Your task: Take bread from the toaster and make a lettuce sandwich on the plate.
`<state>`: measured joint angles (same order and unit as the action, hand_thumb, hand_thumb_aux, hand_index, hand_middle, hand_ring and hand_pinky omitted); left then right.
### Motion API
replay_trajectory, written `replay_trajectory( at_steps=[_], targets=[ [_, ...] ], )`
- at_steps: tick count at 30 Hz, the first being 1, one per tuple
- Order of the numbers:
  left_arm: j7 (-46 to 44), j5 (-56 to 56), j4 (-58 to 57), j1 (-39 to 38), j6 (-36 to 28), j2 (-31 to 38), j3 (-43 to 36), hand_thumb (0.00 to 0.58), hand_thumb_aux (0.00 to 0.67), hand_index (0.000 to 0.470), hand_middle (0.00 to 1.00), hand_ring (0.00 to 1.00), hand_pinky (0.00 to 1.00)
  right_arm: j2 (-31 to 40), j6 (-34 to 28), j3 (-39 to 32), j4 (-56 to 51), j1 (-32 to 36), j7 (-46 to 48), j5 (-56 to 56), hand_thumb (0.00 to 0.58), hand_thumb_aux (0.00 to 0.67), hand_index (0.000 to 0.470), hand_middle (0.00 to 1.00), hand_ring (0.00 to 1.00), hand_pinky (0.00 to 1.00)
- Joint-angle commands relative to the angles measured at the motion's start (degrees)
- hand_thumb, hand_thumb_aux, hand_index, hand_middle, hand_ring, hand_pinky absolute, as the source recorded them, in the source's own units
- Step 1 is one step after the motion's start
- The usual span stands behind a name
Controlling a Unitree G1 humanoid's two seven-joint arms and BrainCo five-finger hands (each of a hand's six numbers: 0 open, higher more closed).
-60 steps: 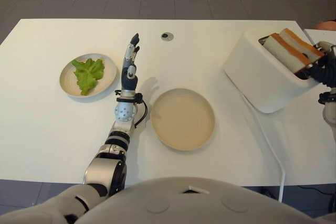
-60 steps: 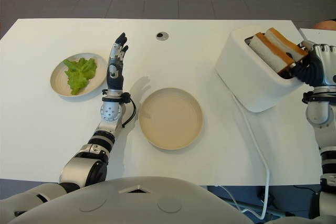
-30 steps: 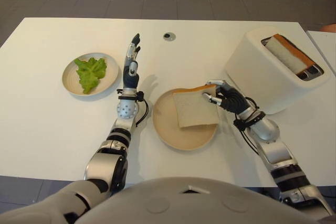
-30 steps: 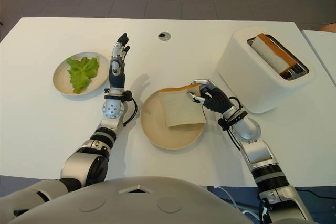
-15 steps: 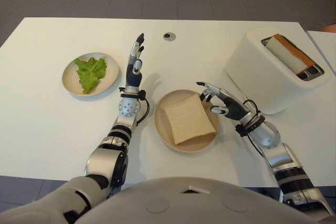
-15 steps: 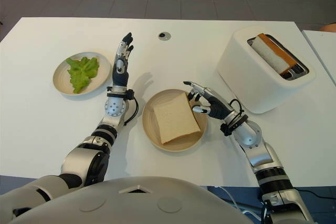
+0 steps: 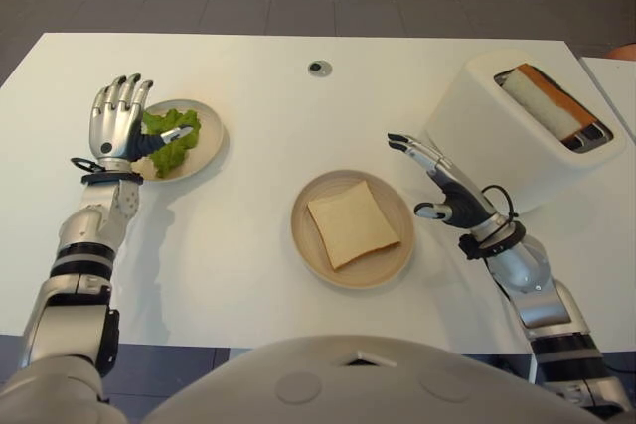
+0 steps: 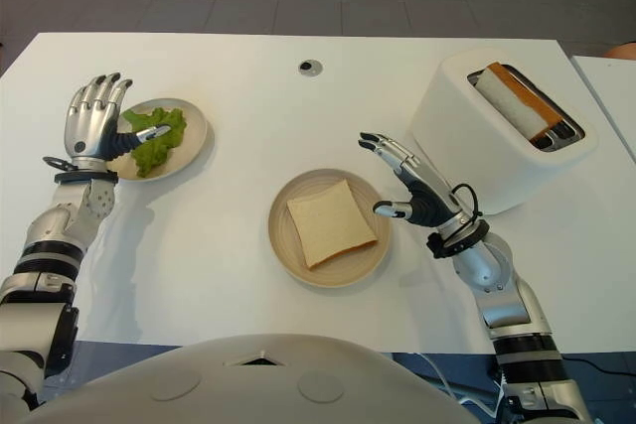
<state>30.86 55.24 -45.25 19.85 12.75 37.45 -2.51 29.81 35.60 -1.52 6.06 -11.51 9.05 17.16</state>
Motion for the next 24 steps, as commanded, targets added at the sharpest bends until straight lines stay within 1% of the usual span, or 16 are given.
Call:
replay_trajectory(
  at_steps=[1,5,6,7,8,9,14,19,22,24],
  targets=[
    [-3.5,-2.0,-9.3,4.5,-0.5,1.4,-4.0,0.000,0.000,0.000,0.00,0.00,0.00,-1.0,0.2,-0.6,-0.1,-0.1,-0.1,1.1,0.000,0.000,0.000,0.00,0.00,0.00],
    [-5.7,-4.4,-15.5,6.5,1.2,1.1,-7.5,0.000,0.000,0.000,0.00,0.00,0.00,-1.4,0.2,-0.5,-0.6,-0.1,0.0,1.5,0.000,0.000,0.000,0.00,0.00,0.00],
    [-5.8,-5.1,-16.2,6.7,1.7,1.1,-8.0,0.212,0.137,0.096,0.00,0.00,0.00,-1.4,0.2,-0.6,-0.8,0.0,0.0,1.6,0.000,0.000,0.000,0.00,0.00,0.00],
    [-5.5,-5.8,-16.7,6.8,2.0,1.2,-8.5,0.452,0.355,0.249,0.00,0.00,0.00,-1.5,0.1,-0.7,-1.0,0.2,0.1,1.7,0.000,0.000,0.000,0.00,0.00,0.00],
    [-5.3,-6.5,-17.0,6.9,2.6,1.3,-8.9,0.580,0.652,0.457,0.00,0.00,0.00,-1.6,0.1,-0.8,-1.2,0.3,0.0,1.8,0.000,0.000,0.000,0.00,0.00,0.00],
    [-5.2,-7.2,-16.9,7.0,3.3,1.3,-9.2,0.580,0.670,0.470,0.00,0.00,0.00,-1.7,0.0,-0.9,-1.4,0.3,-0.1,2.0,0.000,0.000,0.000,0.00,0.00,0.00],
    [-5.0,-10.2,-16.3,7.0,5.8,1.7,-10.6,0.580,0.670,0.470,0.00,0.00,0.00,-2.3,0.0,-1.2,-2.4,0.6,-0.4,2.8,0.000,0.000,0.000,0.00,0.00,0.00],
    [-1.1,-12.6,-12.6,6.1,7.5,2.2,-10.0,0.580,0.670,0.470,0.00,0.00,0.00,-2.9,0.4,-1.7,-3.9,1.1,-0.9,3.6,0.000,0.000,0.000,0.00,0.00,0.00],
    [1.3,-14.7,-7.3,4.8,9.5,2.2,-8.9,0.580,0.670,0.470,0.00,0.00,0.00,-3.1,0.4,-2.0,-4.5,1.4,-1.3,4.0,0.000,0.000,0.000,0.00,0.00,0.00],
    [1.4,-17.8,-1.2,2.9,12.8,1.6,-7.3,0.580,0.670,0.470,0.00,0.00,0.00,-3.2,0.5,-2.0,-4.7,1.6,-1.6,4.1,0.000,0.000,0.000,0.00,0.00,0.00]
  ],
)
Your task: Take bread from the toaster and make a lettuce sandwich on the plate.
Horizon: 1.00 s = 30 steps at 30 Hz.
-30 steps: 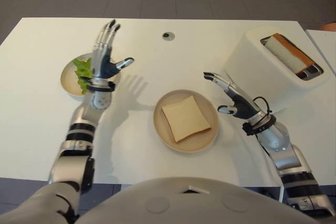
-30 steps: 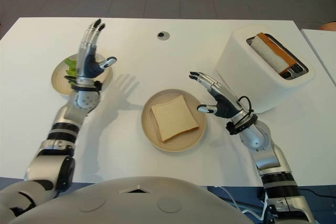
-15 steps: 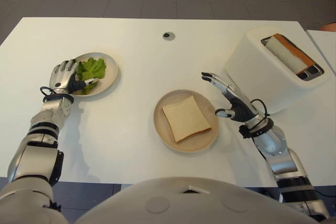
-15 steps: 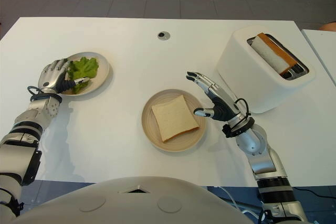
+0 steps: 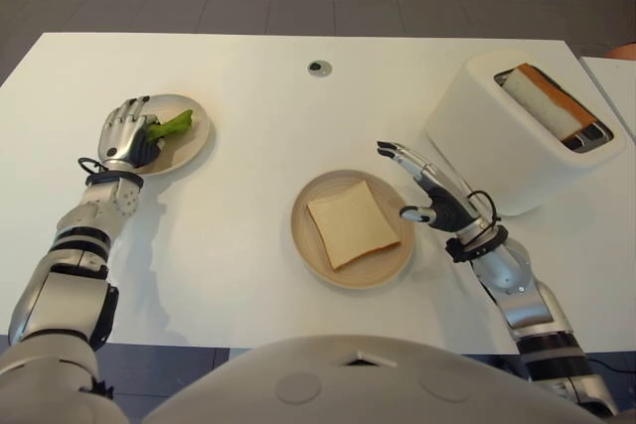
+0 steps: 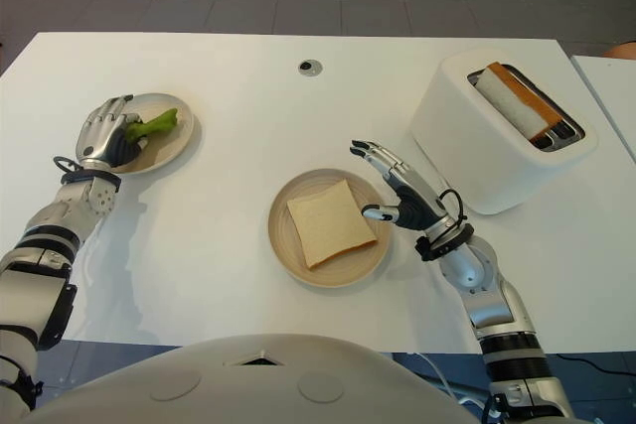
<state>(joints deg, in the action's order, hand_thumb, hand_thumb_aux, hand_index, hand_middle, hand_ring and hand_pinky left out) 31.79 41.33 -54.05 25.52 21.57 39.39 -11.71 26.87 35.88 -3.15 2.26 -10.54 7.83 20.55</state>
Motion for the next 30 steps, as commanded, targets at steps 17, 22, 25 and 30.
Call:
replay_trajectory(
  at_steps=[17,22,25,30],
  targets=[
    [-20.0,-13.2,29.7,-13.4,18.9,-27.6,-14.1,0.580,0.670,0.470,0.00,0.00,0.00,2.0,-1.4,7.3,-0.1,4.3,-2.1,-2.0,0.000,0.000,0.000,0.00,0.00,0.00],
    [-19.2,-9.5,27.0,-13.0,20.0,-30.2,-16.2,0.580,0.670,0.470,0.00,0.00,0.00,2.1,-1.3,7.5,-0.7,4.6,-1.8,-2.1,0.000,0.000,0.000,0.00,0.00,0.00],
    [-20.0,-8.5,27.3,-13.8,20.7,-30.5,-17.4,0.580,0.670,0.470,0.00,0.00,0.00,1.9,-1.1,7.3,-1.6,5.0,-2.0,-1.8,0.000,0.000,0.000,0.00,0.00,0.00],
    [-22.1,-5.8,26.8,-14.5,21.4,-27.8,-19.1,0.079,0.047,0.033,0.00,0.00,0.00,2.2,-1.0,7.4,-2.1,5.4,-1.9,-1.7,0.000,0.000,0.000,0.00,0.00,0.00]
  ],
)
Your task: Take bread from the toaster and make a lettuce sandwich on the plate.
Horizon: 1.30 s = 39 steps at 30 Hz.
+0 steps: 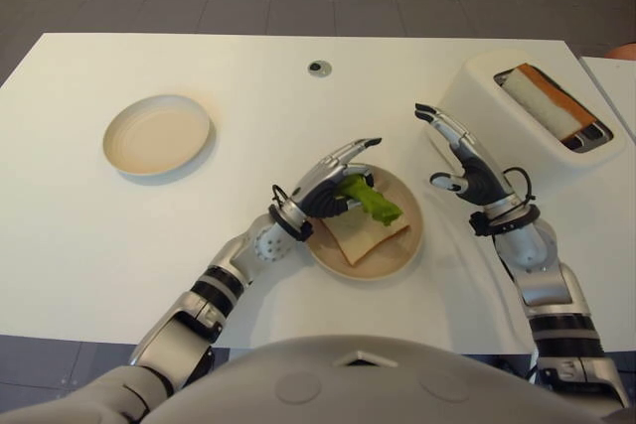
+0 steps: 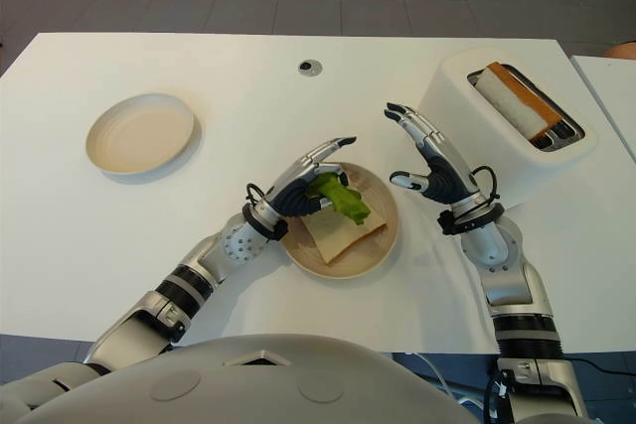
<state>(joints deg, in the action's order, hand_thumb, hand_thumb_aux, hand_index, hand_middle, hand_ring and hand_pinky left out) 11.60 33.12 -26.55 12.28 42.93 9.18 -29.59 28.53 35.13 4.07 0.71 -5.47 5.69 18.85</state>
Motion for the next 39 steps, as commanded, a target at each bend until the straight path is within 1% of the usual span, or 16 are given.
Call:
replay_trajectory(
  at_steps=[1,5,9,15,18,19,21,23,25,27,28,30,34,39],
  targets=[
    [-2.5,2.9,-0.4,-1.5,0.1,3.2,-1.4,0.000,0.000,0.000,0.00,0.00,0.00,0.7,-0.3,0.4,-0.4,0.3,0.3,-0.1,0.000,0.000,0.000,0.00,0.00,0.00],
    [-4.3,5.4,0.5,-1.5,-1.2,5.9,-1.9,0.000,0.000,0.000,0.00,0.00,0.00,0.9,-0.5,0.8,0.1,0.1,0.3,-0.1,0.000,0.000,0.000,0.00,0.00,0.00],
    [-2.8,7.8,1.2,0.5,-4.6,6.5,-0.4,0.000,0.000,0.000,0.00,0.00,0.00,0.9,-0.2,1.0,0.0,0.0,0.4,-0.1,0.000,0.000,0.000,0.00,0.00,0.00],
    [-2.9,9.7,6.0,1.1,-7.9,9.1,1.3,0.000,0.000,0.000,0.00,0.00,0.00,0.7,-0.2,1.0,-0.1,-0.3,0.2,0.1,0.000,0.000,0.000,0.00,0.00,0.00],
    [-0.5,9.8,7.2,1.6,-10.4,10.1,4.1,0.000,0.000,0.000,0.00,0.00,0.00,1.2,0.2,2.7,2.4,-1.6,-0.1,-0.4,0.000,0.000,0.000,0.00,0.00,0.00],
    [0.8,9.6,7.4,1.8,-11.2,10.3,5.5,0.000,0.000,0.000,0.00,0.00,0.00,1.6,0.6,4.6,4.3,-2.3,-0.6,-0.9,0.000,0.000,0.000,0.00,0.00,0.00],
    [3.9,7.0,7.3,2.0,-12.0,9.9,9.3,0.000,0.000,0.000,0.00,0.00,0.00,1.9,-1.3,12.5,9.5,-3.4,-2.6,-3.9,0.000,0.000,0.000,0.00,0.00,0.00],
    [6.3,2.9,6.0,1.8,-11.8,8.5,12.7,0.000,0.000,0.000,0.00,0.00,0.00,2.3,-4.6,21.7,14.1,-3.8,-5.0,-4.9,0.000,0.000,0.000,0.00,0.00,0.00],
    [8.2,-0.9,3.4,1.7,-11.0,6.5,14.9,0.000,0.000,0.000,0.00,0.00,0.00,3.4,-7.7,29.0,16.7,-4.3,-6.7,-2.6,0.000,0.000,0.000,0.00,0.00,0.00],
    [9.6,-3.7,0.6,1.7,-10.1,4.8,16.4,0.000,0.000,0.000,0.00,0.00,0.00,5.0,-10.5,33.1,15.9,-4.8,-7.8,1.4,0.000,0.000,0.000,0.00,0.00,0.00],
    [10.1,-4.3,-0.5,1.7,-9.6,4.3,16.7,0.000,0.000,0.000,0.00,0.00,0.00,5.7,-11.8,33.8,14.6,-5.0,-8.1,3.4,0.000,0.000,0.000,0.00,0.00,0.00],
    [10.2,-5.7,-2.1,1.8,-7.8,3.6,17.1,0.000,0.000,0.000,0.00,0.00,0.00,7.1,-14.6,32.9,10.1,-5.3,-8.0,6.5,0.000,0.000,0.000,0.00,0.00,0.00],
    [8.5,-8.0,-1.9,1.0,-3.5,3.7,17.2,0.000,0.000,0.000,0.00,0.00,0.00,8.3,-18.1,27.8,2.5,-4.2,-5.7,7.2,0.000,0.000,0.000,0.00,0.00,0.00],
    [4.9,-11.9,-1.1,-0.5,-0.7,3.1,17.5,0.000,0.000,0.000,0.00,0.00,0.00,10.9,-19.1,21.6,-6.8,0.1,-7.1,9.8,0.000,0.000,0.000,0.00,0.00,0.00]
  ],
)
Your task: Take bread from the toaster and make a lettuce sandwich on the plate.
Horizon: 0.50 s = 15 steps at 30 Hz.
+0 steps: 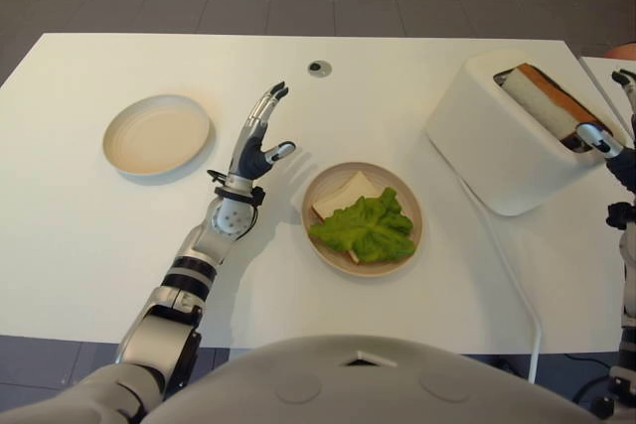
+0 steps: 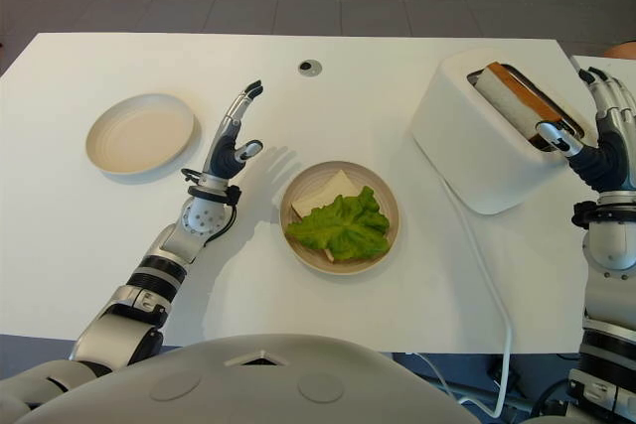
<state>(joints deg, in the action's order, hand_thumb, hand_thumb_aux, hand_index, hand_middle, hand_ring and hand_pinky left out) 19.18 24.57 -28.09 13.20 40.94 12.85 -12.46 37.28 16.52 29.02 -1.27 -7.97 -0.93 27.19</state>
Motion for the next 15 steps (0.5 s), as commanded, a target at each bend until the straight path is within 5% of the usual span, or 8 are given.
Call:
replay_trajectory(
  at_steps=[1,2,3,4,5,6,15],
  targets=[
    [-3.4,-4.0,0.7,-1.7,1.6,-0.6,0.6,0.000,0.000,0.000,0.00,0.00,0.00,2.5,-0.4,-4.5,-5.8,3.4,-0.7,1.9,0.000,0.000,0.000,0.00,0.00,0.00],
    [-4.1,-4.4,1.0,-1.9,1.7,-0.6,0.7,0.000,0.000,0.000,0.00,0.00,0.00,3.0,-0.3,-5.5,-6.3,3.8,-1.0,2.5,0.000,0.000,0.000,0.00,0.00,0.00],
    [-4.6,-4.5,1.1,-2.0,1.9,-0.6,0.7,0.000,0.000,0.000,0.00,0.00,0.00,3.4,-0.1,-6.2,-6.6,4.0,-1.4,2.9,0.212,0.137,0.096,0.00,0.00,0.00],
    [-5.1,-4.6,1.3,-2.2,2.0,-0.6,0.7,0.000,0.000,0.000,0.00,0.00,0.00,3.8,0.0,-6.6,-6.5,4.0,-2.0,3.3,0.534,0.481,0.337,0.35,0.35,0.35],
    [-5.5,-4.6,1.4,-2.4,2.0,-0.6,0.8,0.000,0.000,0.000,0.00,0.00,0.00,4.2,0.3,-6.8,-6.2,3.7,-2.6,3.7,0.580,0.670,0.470,0.74,0.74,0.74],
    [-5.9,-4.7,1.6,-2.6,2.1,-0.6,0.9,0.000,0.000,0.000,0.00,0.00,0.00,4.5,0.3,-6.9,-5.3,3.3,-2.9,3.8,0.580,0.670,0.470,1.00,1.00,1.00],
    [-7.7,-3.9,1.9,-3.5,2.0,-1.2,0.9,0.000,0.000,0.000,0.00,0.00,0.00,4.1,0.4,-3.7,6.1,1.4,-6.8,2.7,0.580,0.670,0.470,1.00,1.00,1.00]
  ],
)
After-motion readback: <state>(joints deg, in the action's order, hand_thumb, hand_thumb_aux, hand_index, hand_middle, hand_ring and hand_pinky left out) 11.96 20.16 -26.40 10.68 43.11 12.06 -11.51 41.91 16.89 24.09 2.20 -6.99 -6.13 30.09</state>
